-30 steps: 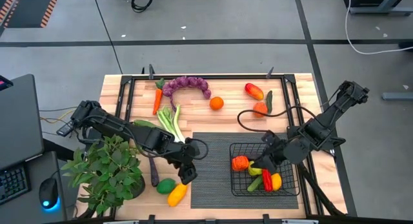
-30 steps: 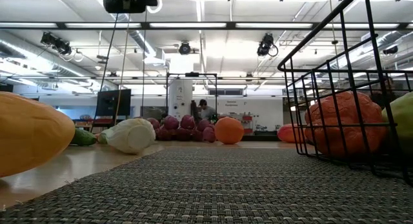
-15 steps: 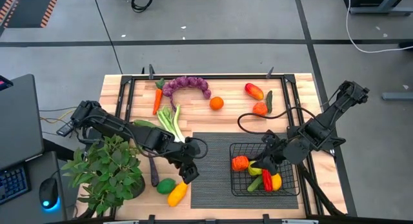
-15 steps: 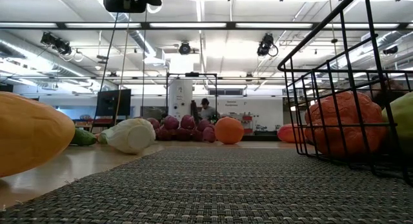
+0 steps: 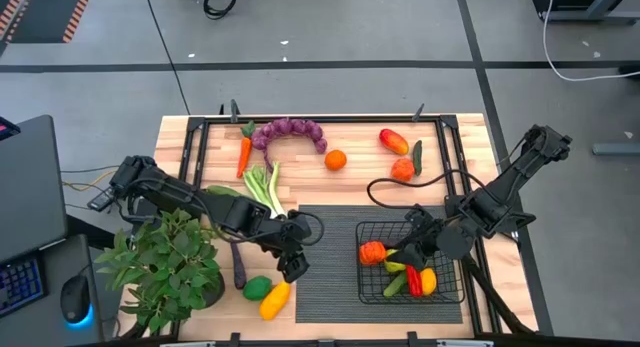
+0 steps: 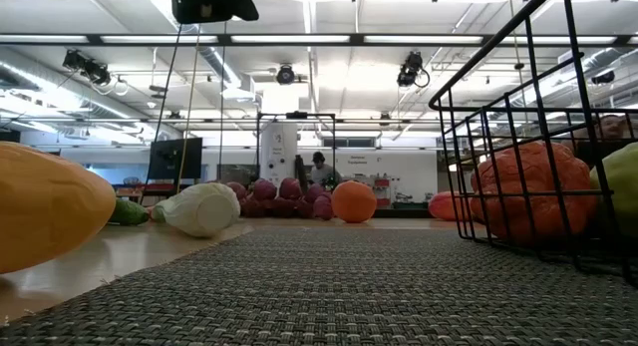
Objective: Build produce basket
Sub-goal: Put the bottom mango into the wire basket
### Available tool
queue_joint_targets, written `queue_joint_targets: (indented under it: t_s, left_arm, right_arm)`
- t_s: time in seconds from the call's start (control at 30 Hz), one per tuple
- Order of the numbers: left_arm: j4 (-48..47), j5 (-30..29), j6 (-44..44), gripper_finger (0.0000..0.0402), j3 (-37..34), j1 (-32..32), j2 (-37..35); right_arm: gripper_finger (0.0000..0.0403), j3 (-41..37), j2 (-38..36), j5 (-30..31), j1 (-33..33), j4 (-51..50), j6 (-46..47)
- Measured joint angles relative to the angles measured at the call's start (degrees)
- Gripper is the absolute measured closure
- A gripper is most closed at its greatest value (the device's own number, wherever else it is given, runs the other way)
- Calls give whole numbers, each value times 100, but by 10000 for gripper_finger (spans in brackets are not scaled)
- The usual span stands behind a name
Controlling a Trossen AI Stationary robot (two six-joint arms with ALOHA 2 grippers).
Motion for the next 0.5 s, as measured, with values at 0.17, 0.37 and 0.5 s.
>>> queue_joint_targets:
  t_s: [0.17,0.37,0.5]
  left_arm:
    - [-2,34,-80,129,0,-78,0]
    - [-139,168,231,141,0,-404,0]
    - [-285,161,68,154,0,-550,0]
  right_arm:
    - [102,-28,2,36,-7,40,2]
    - [103,-28,2,345,-31,103,16]
    - [103,-30,2,311,-57,128,-9]
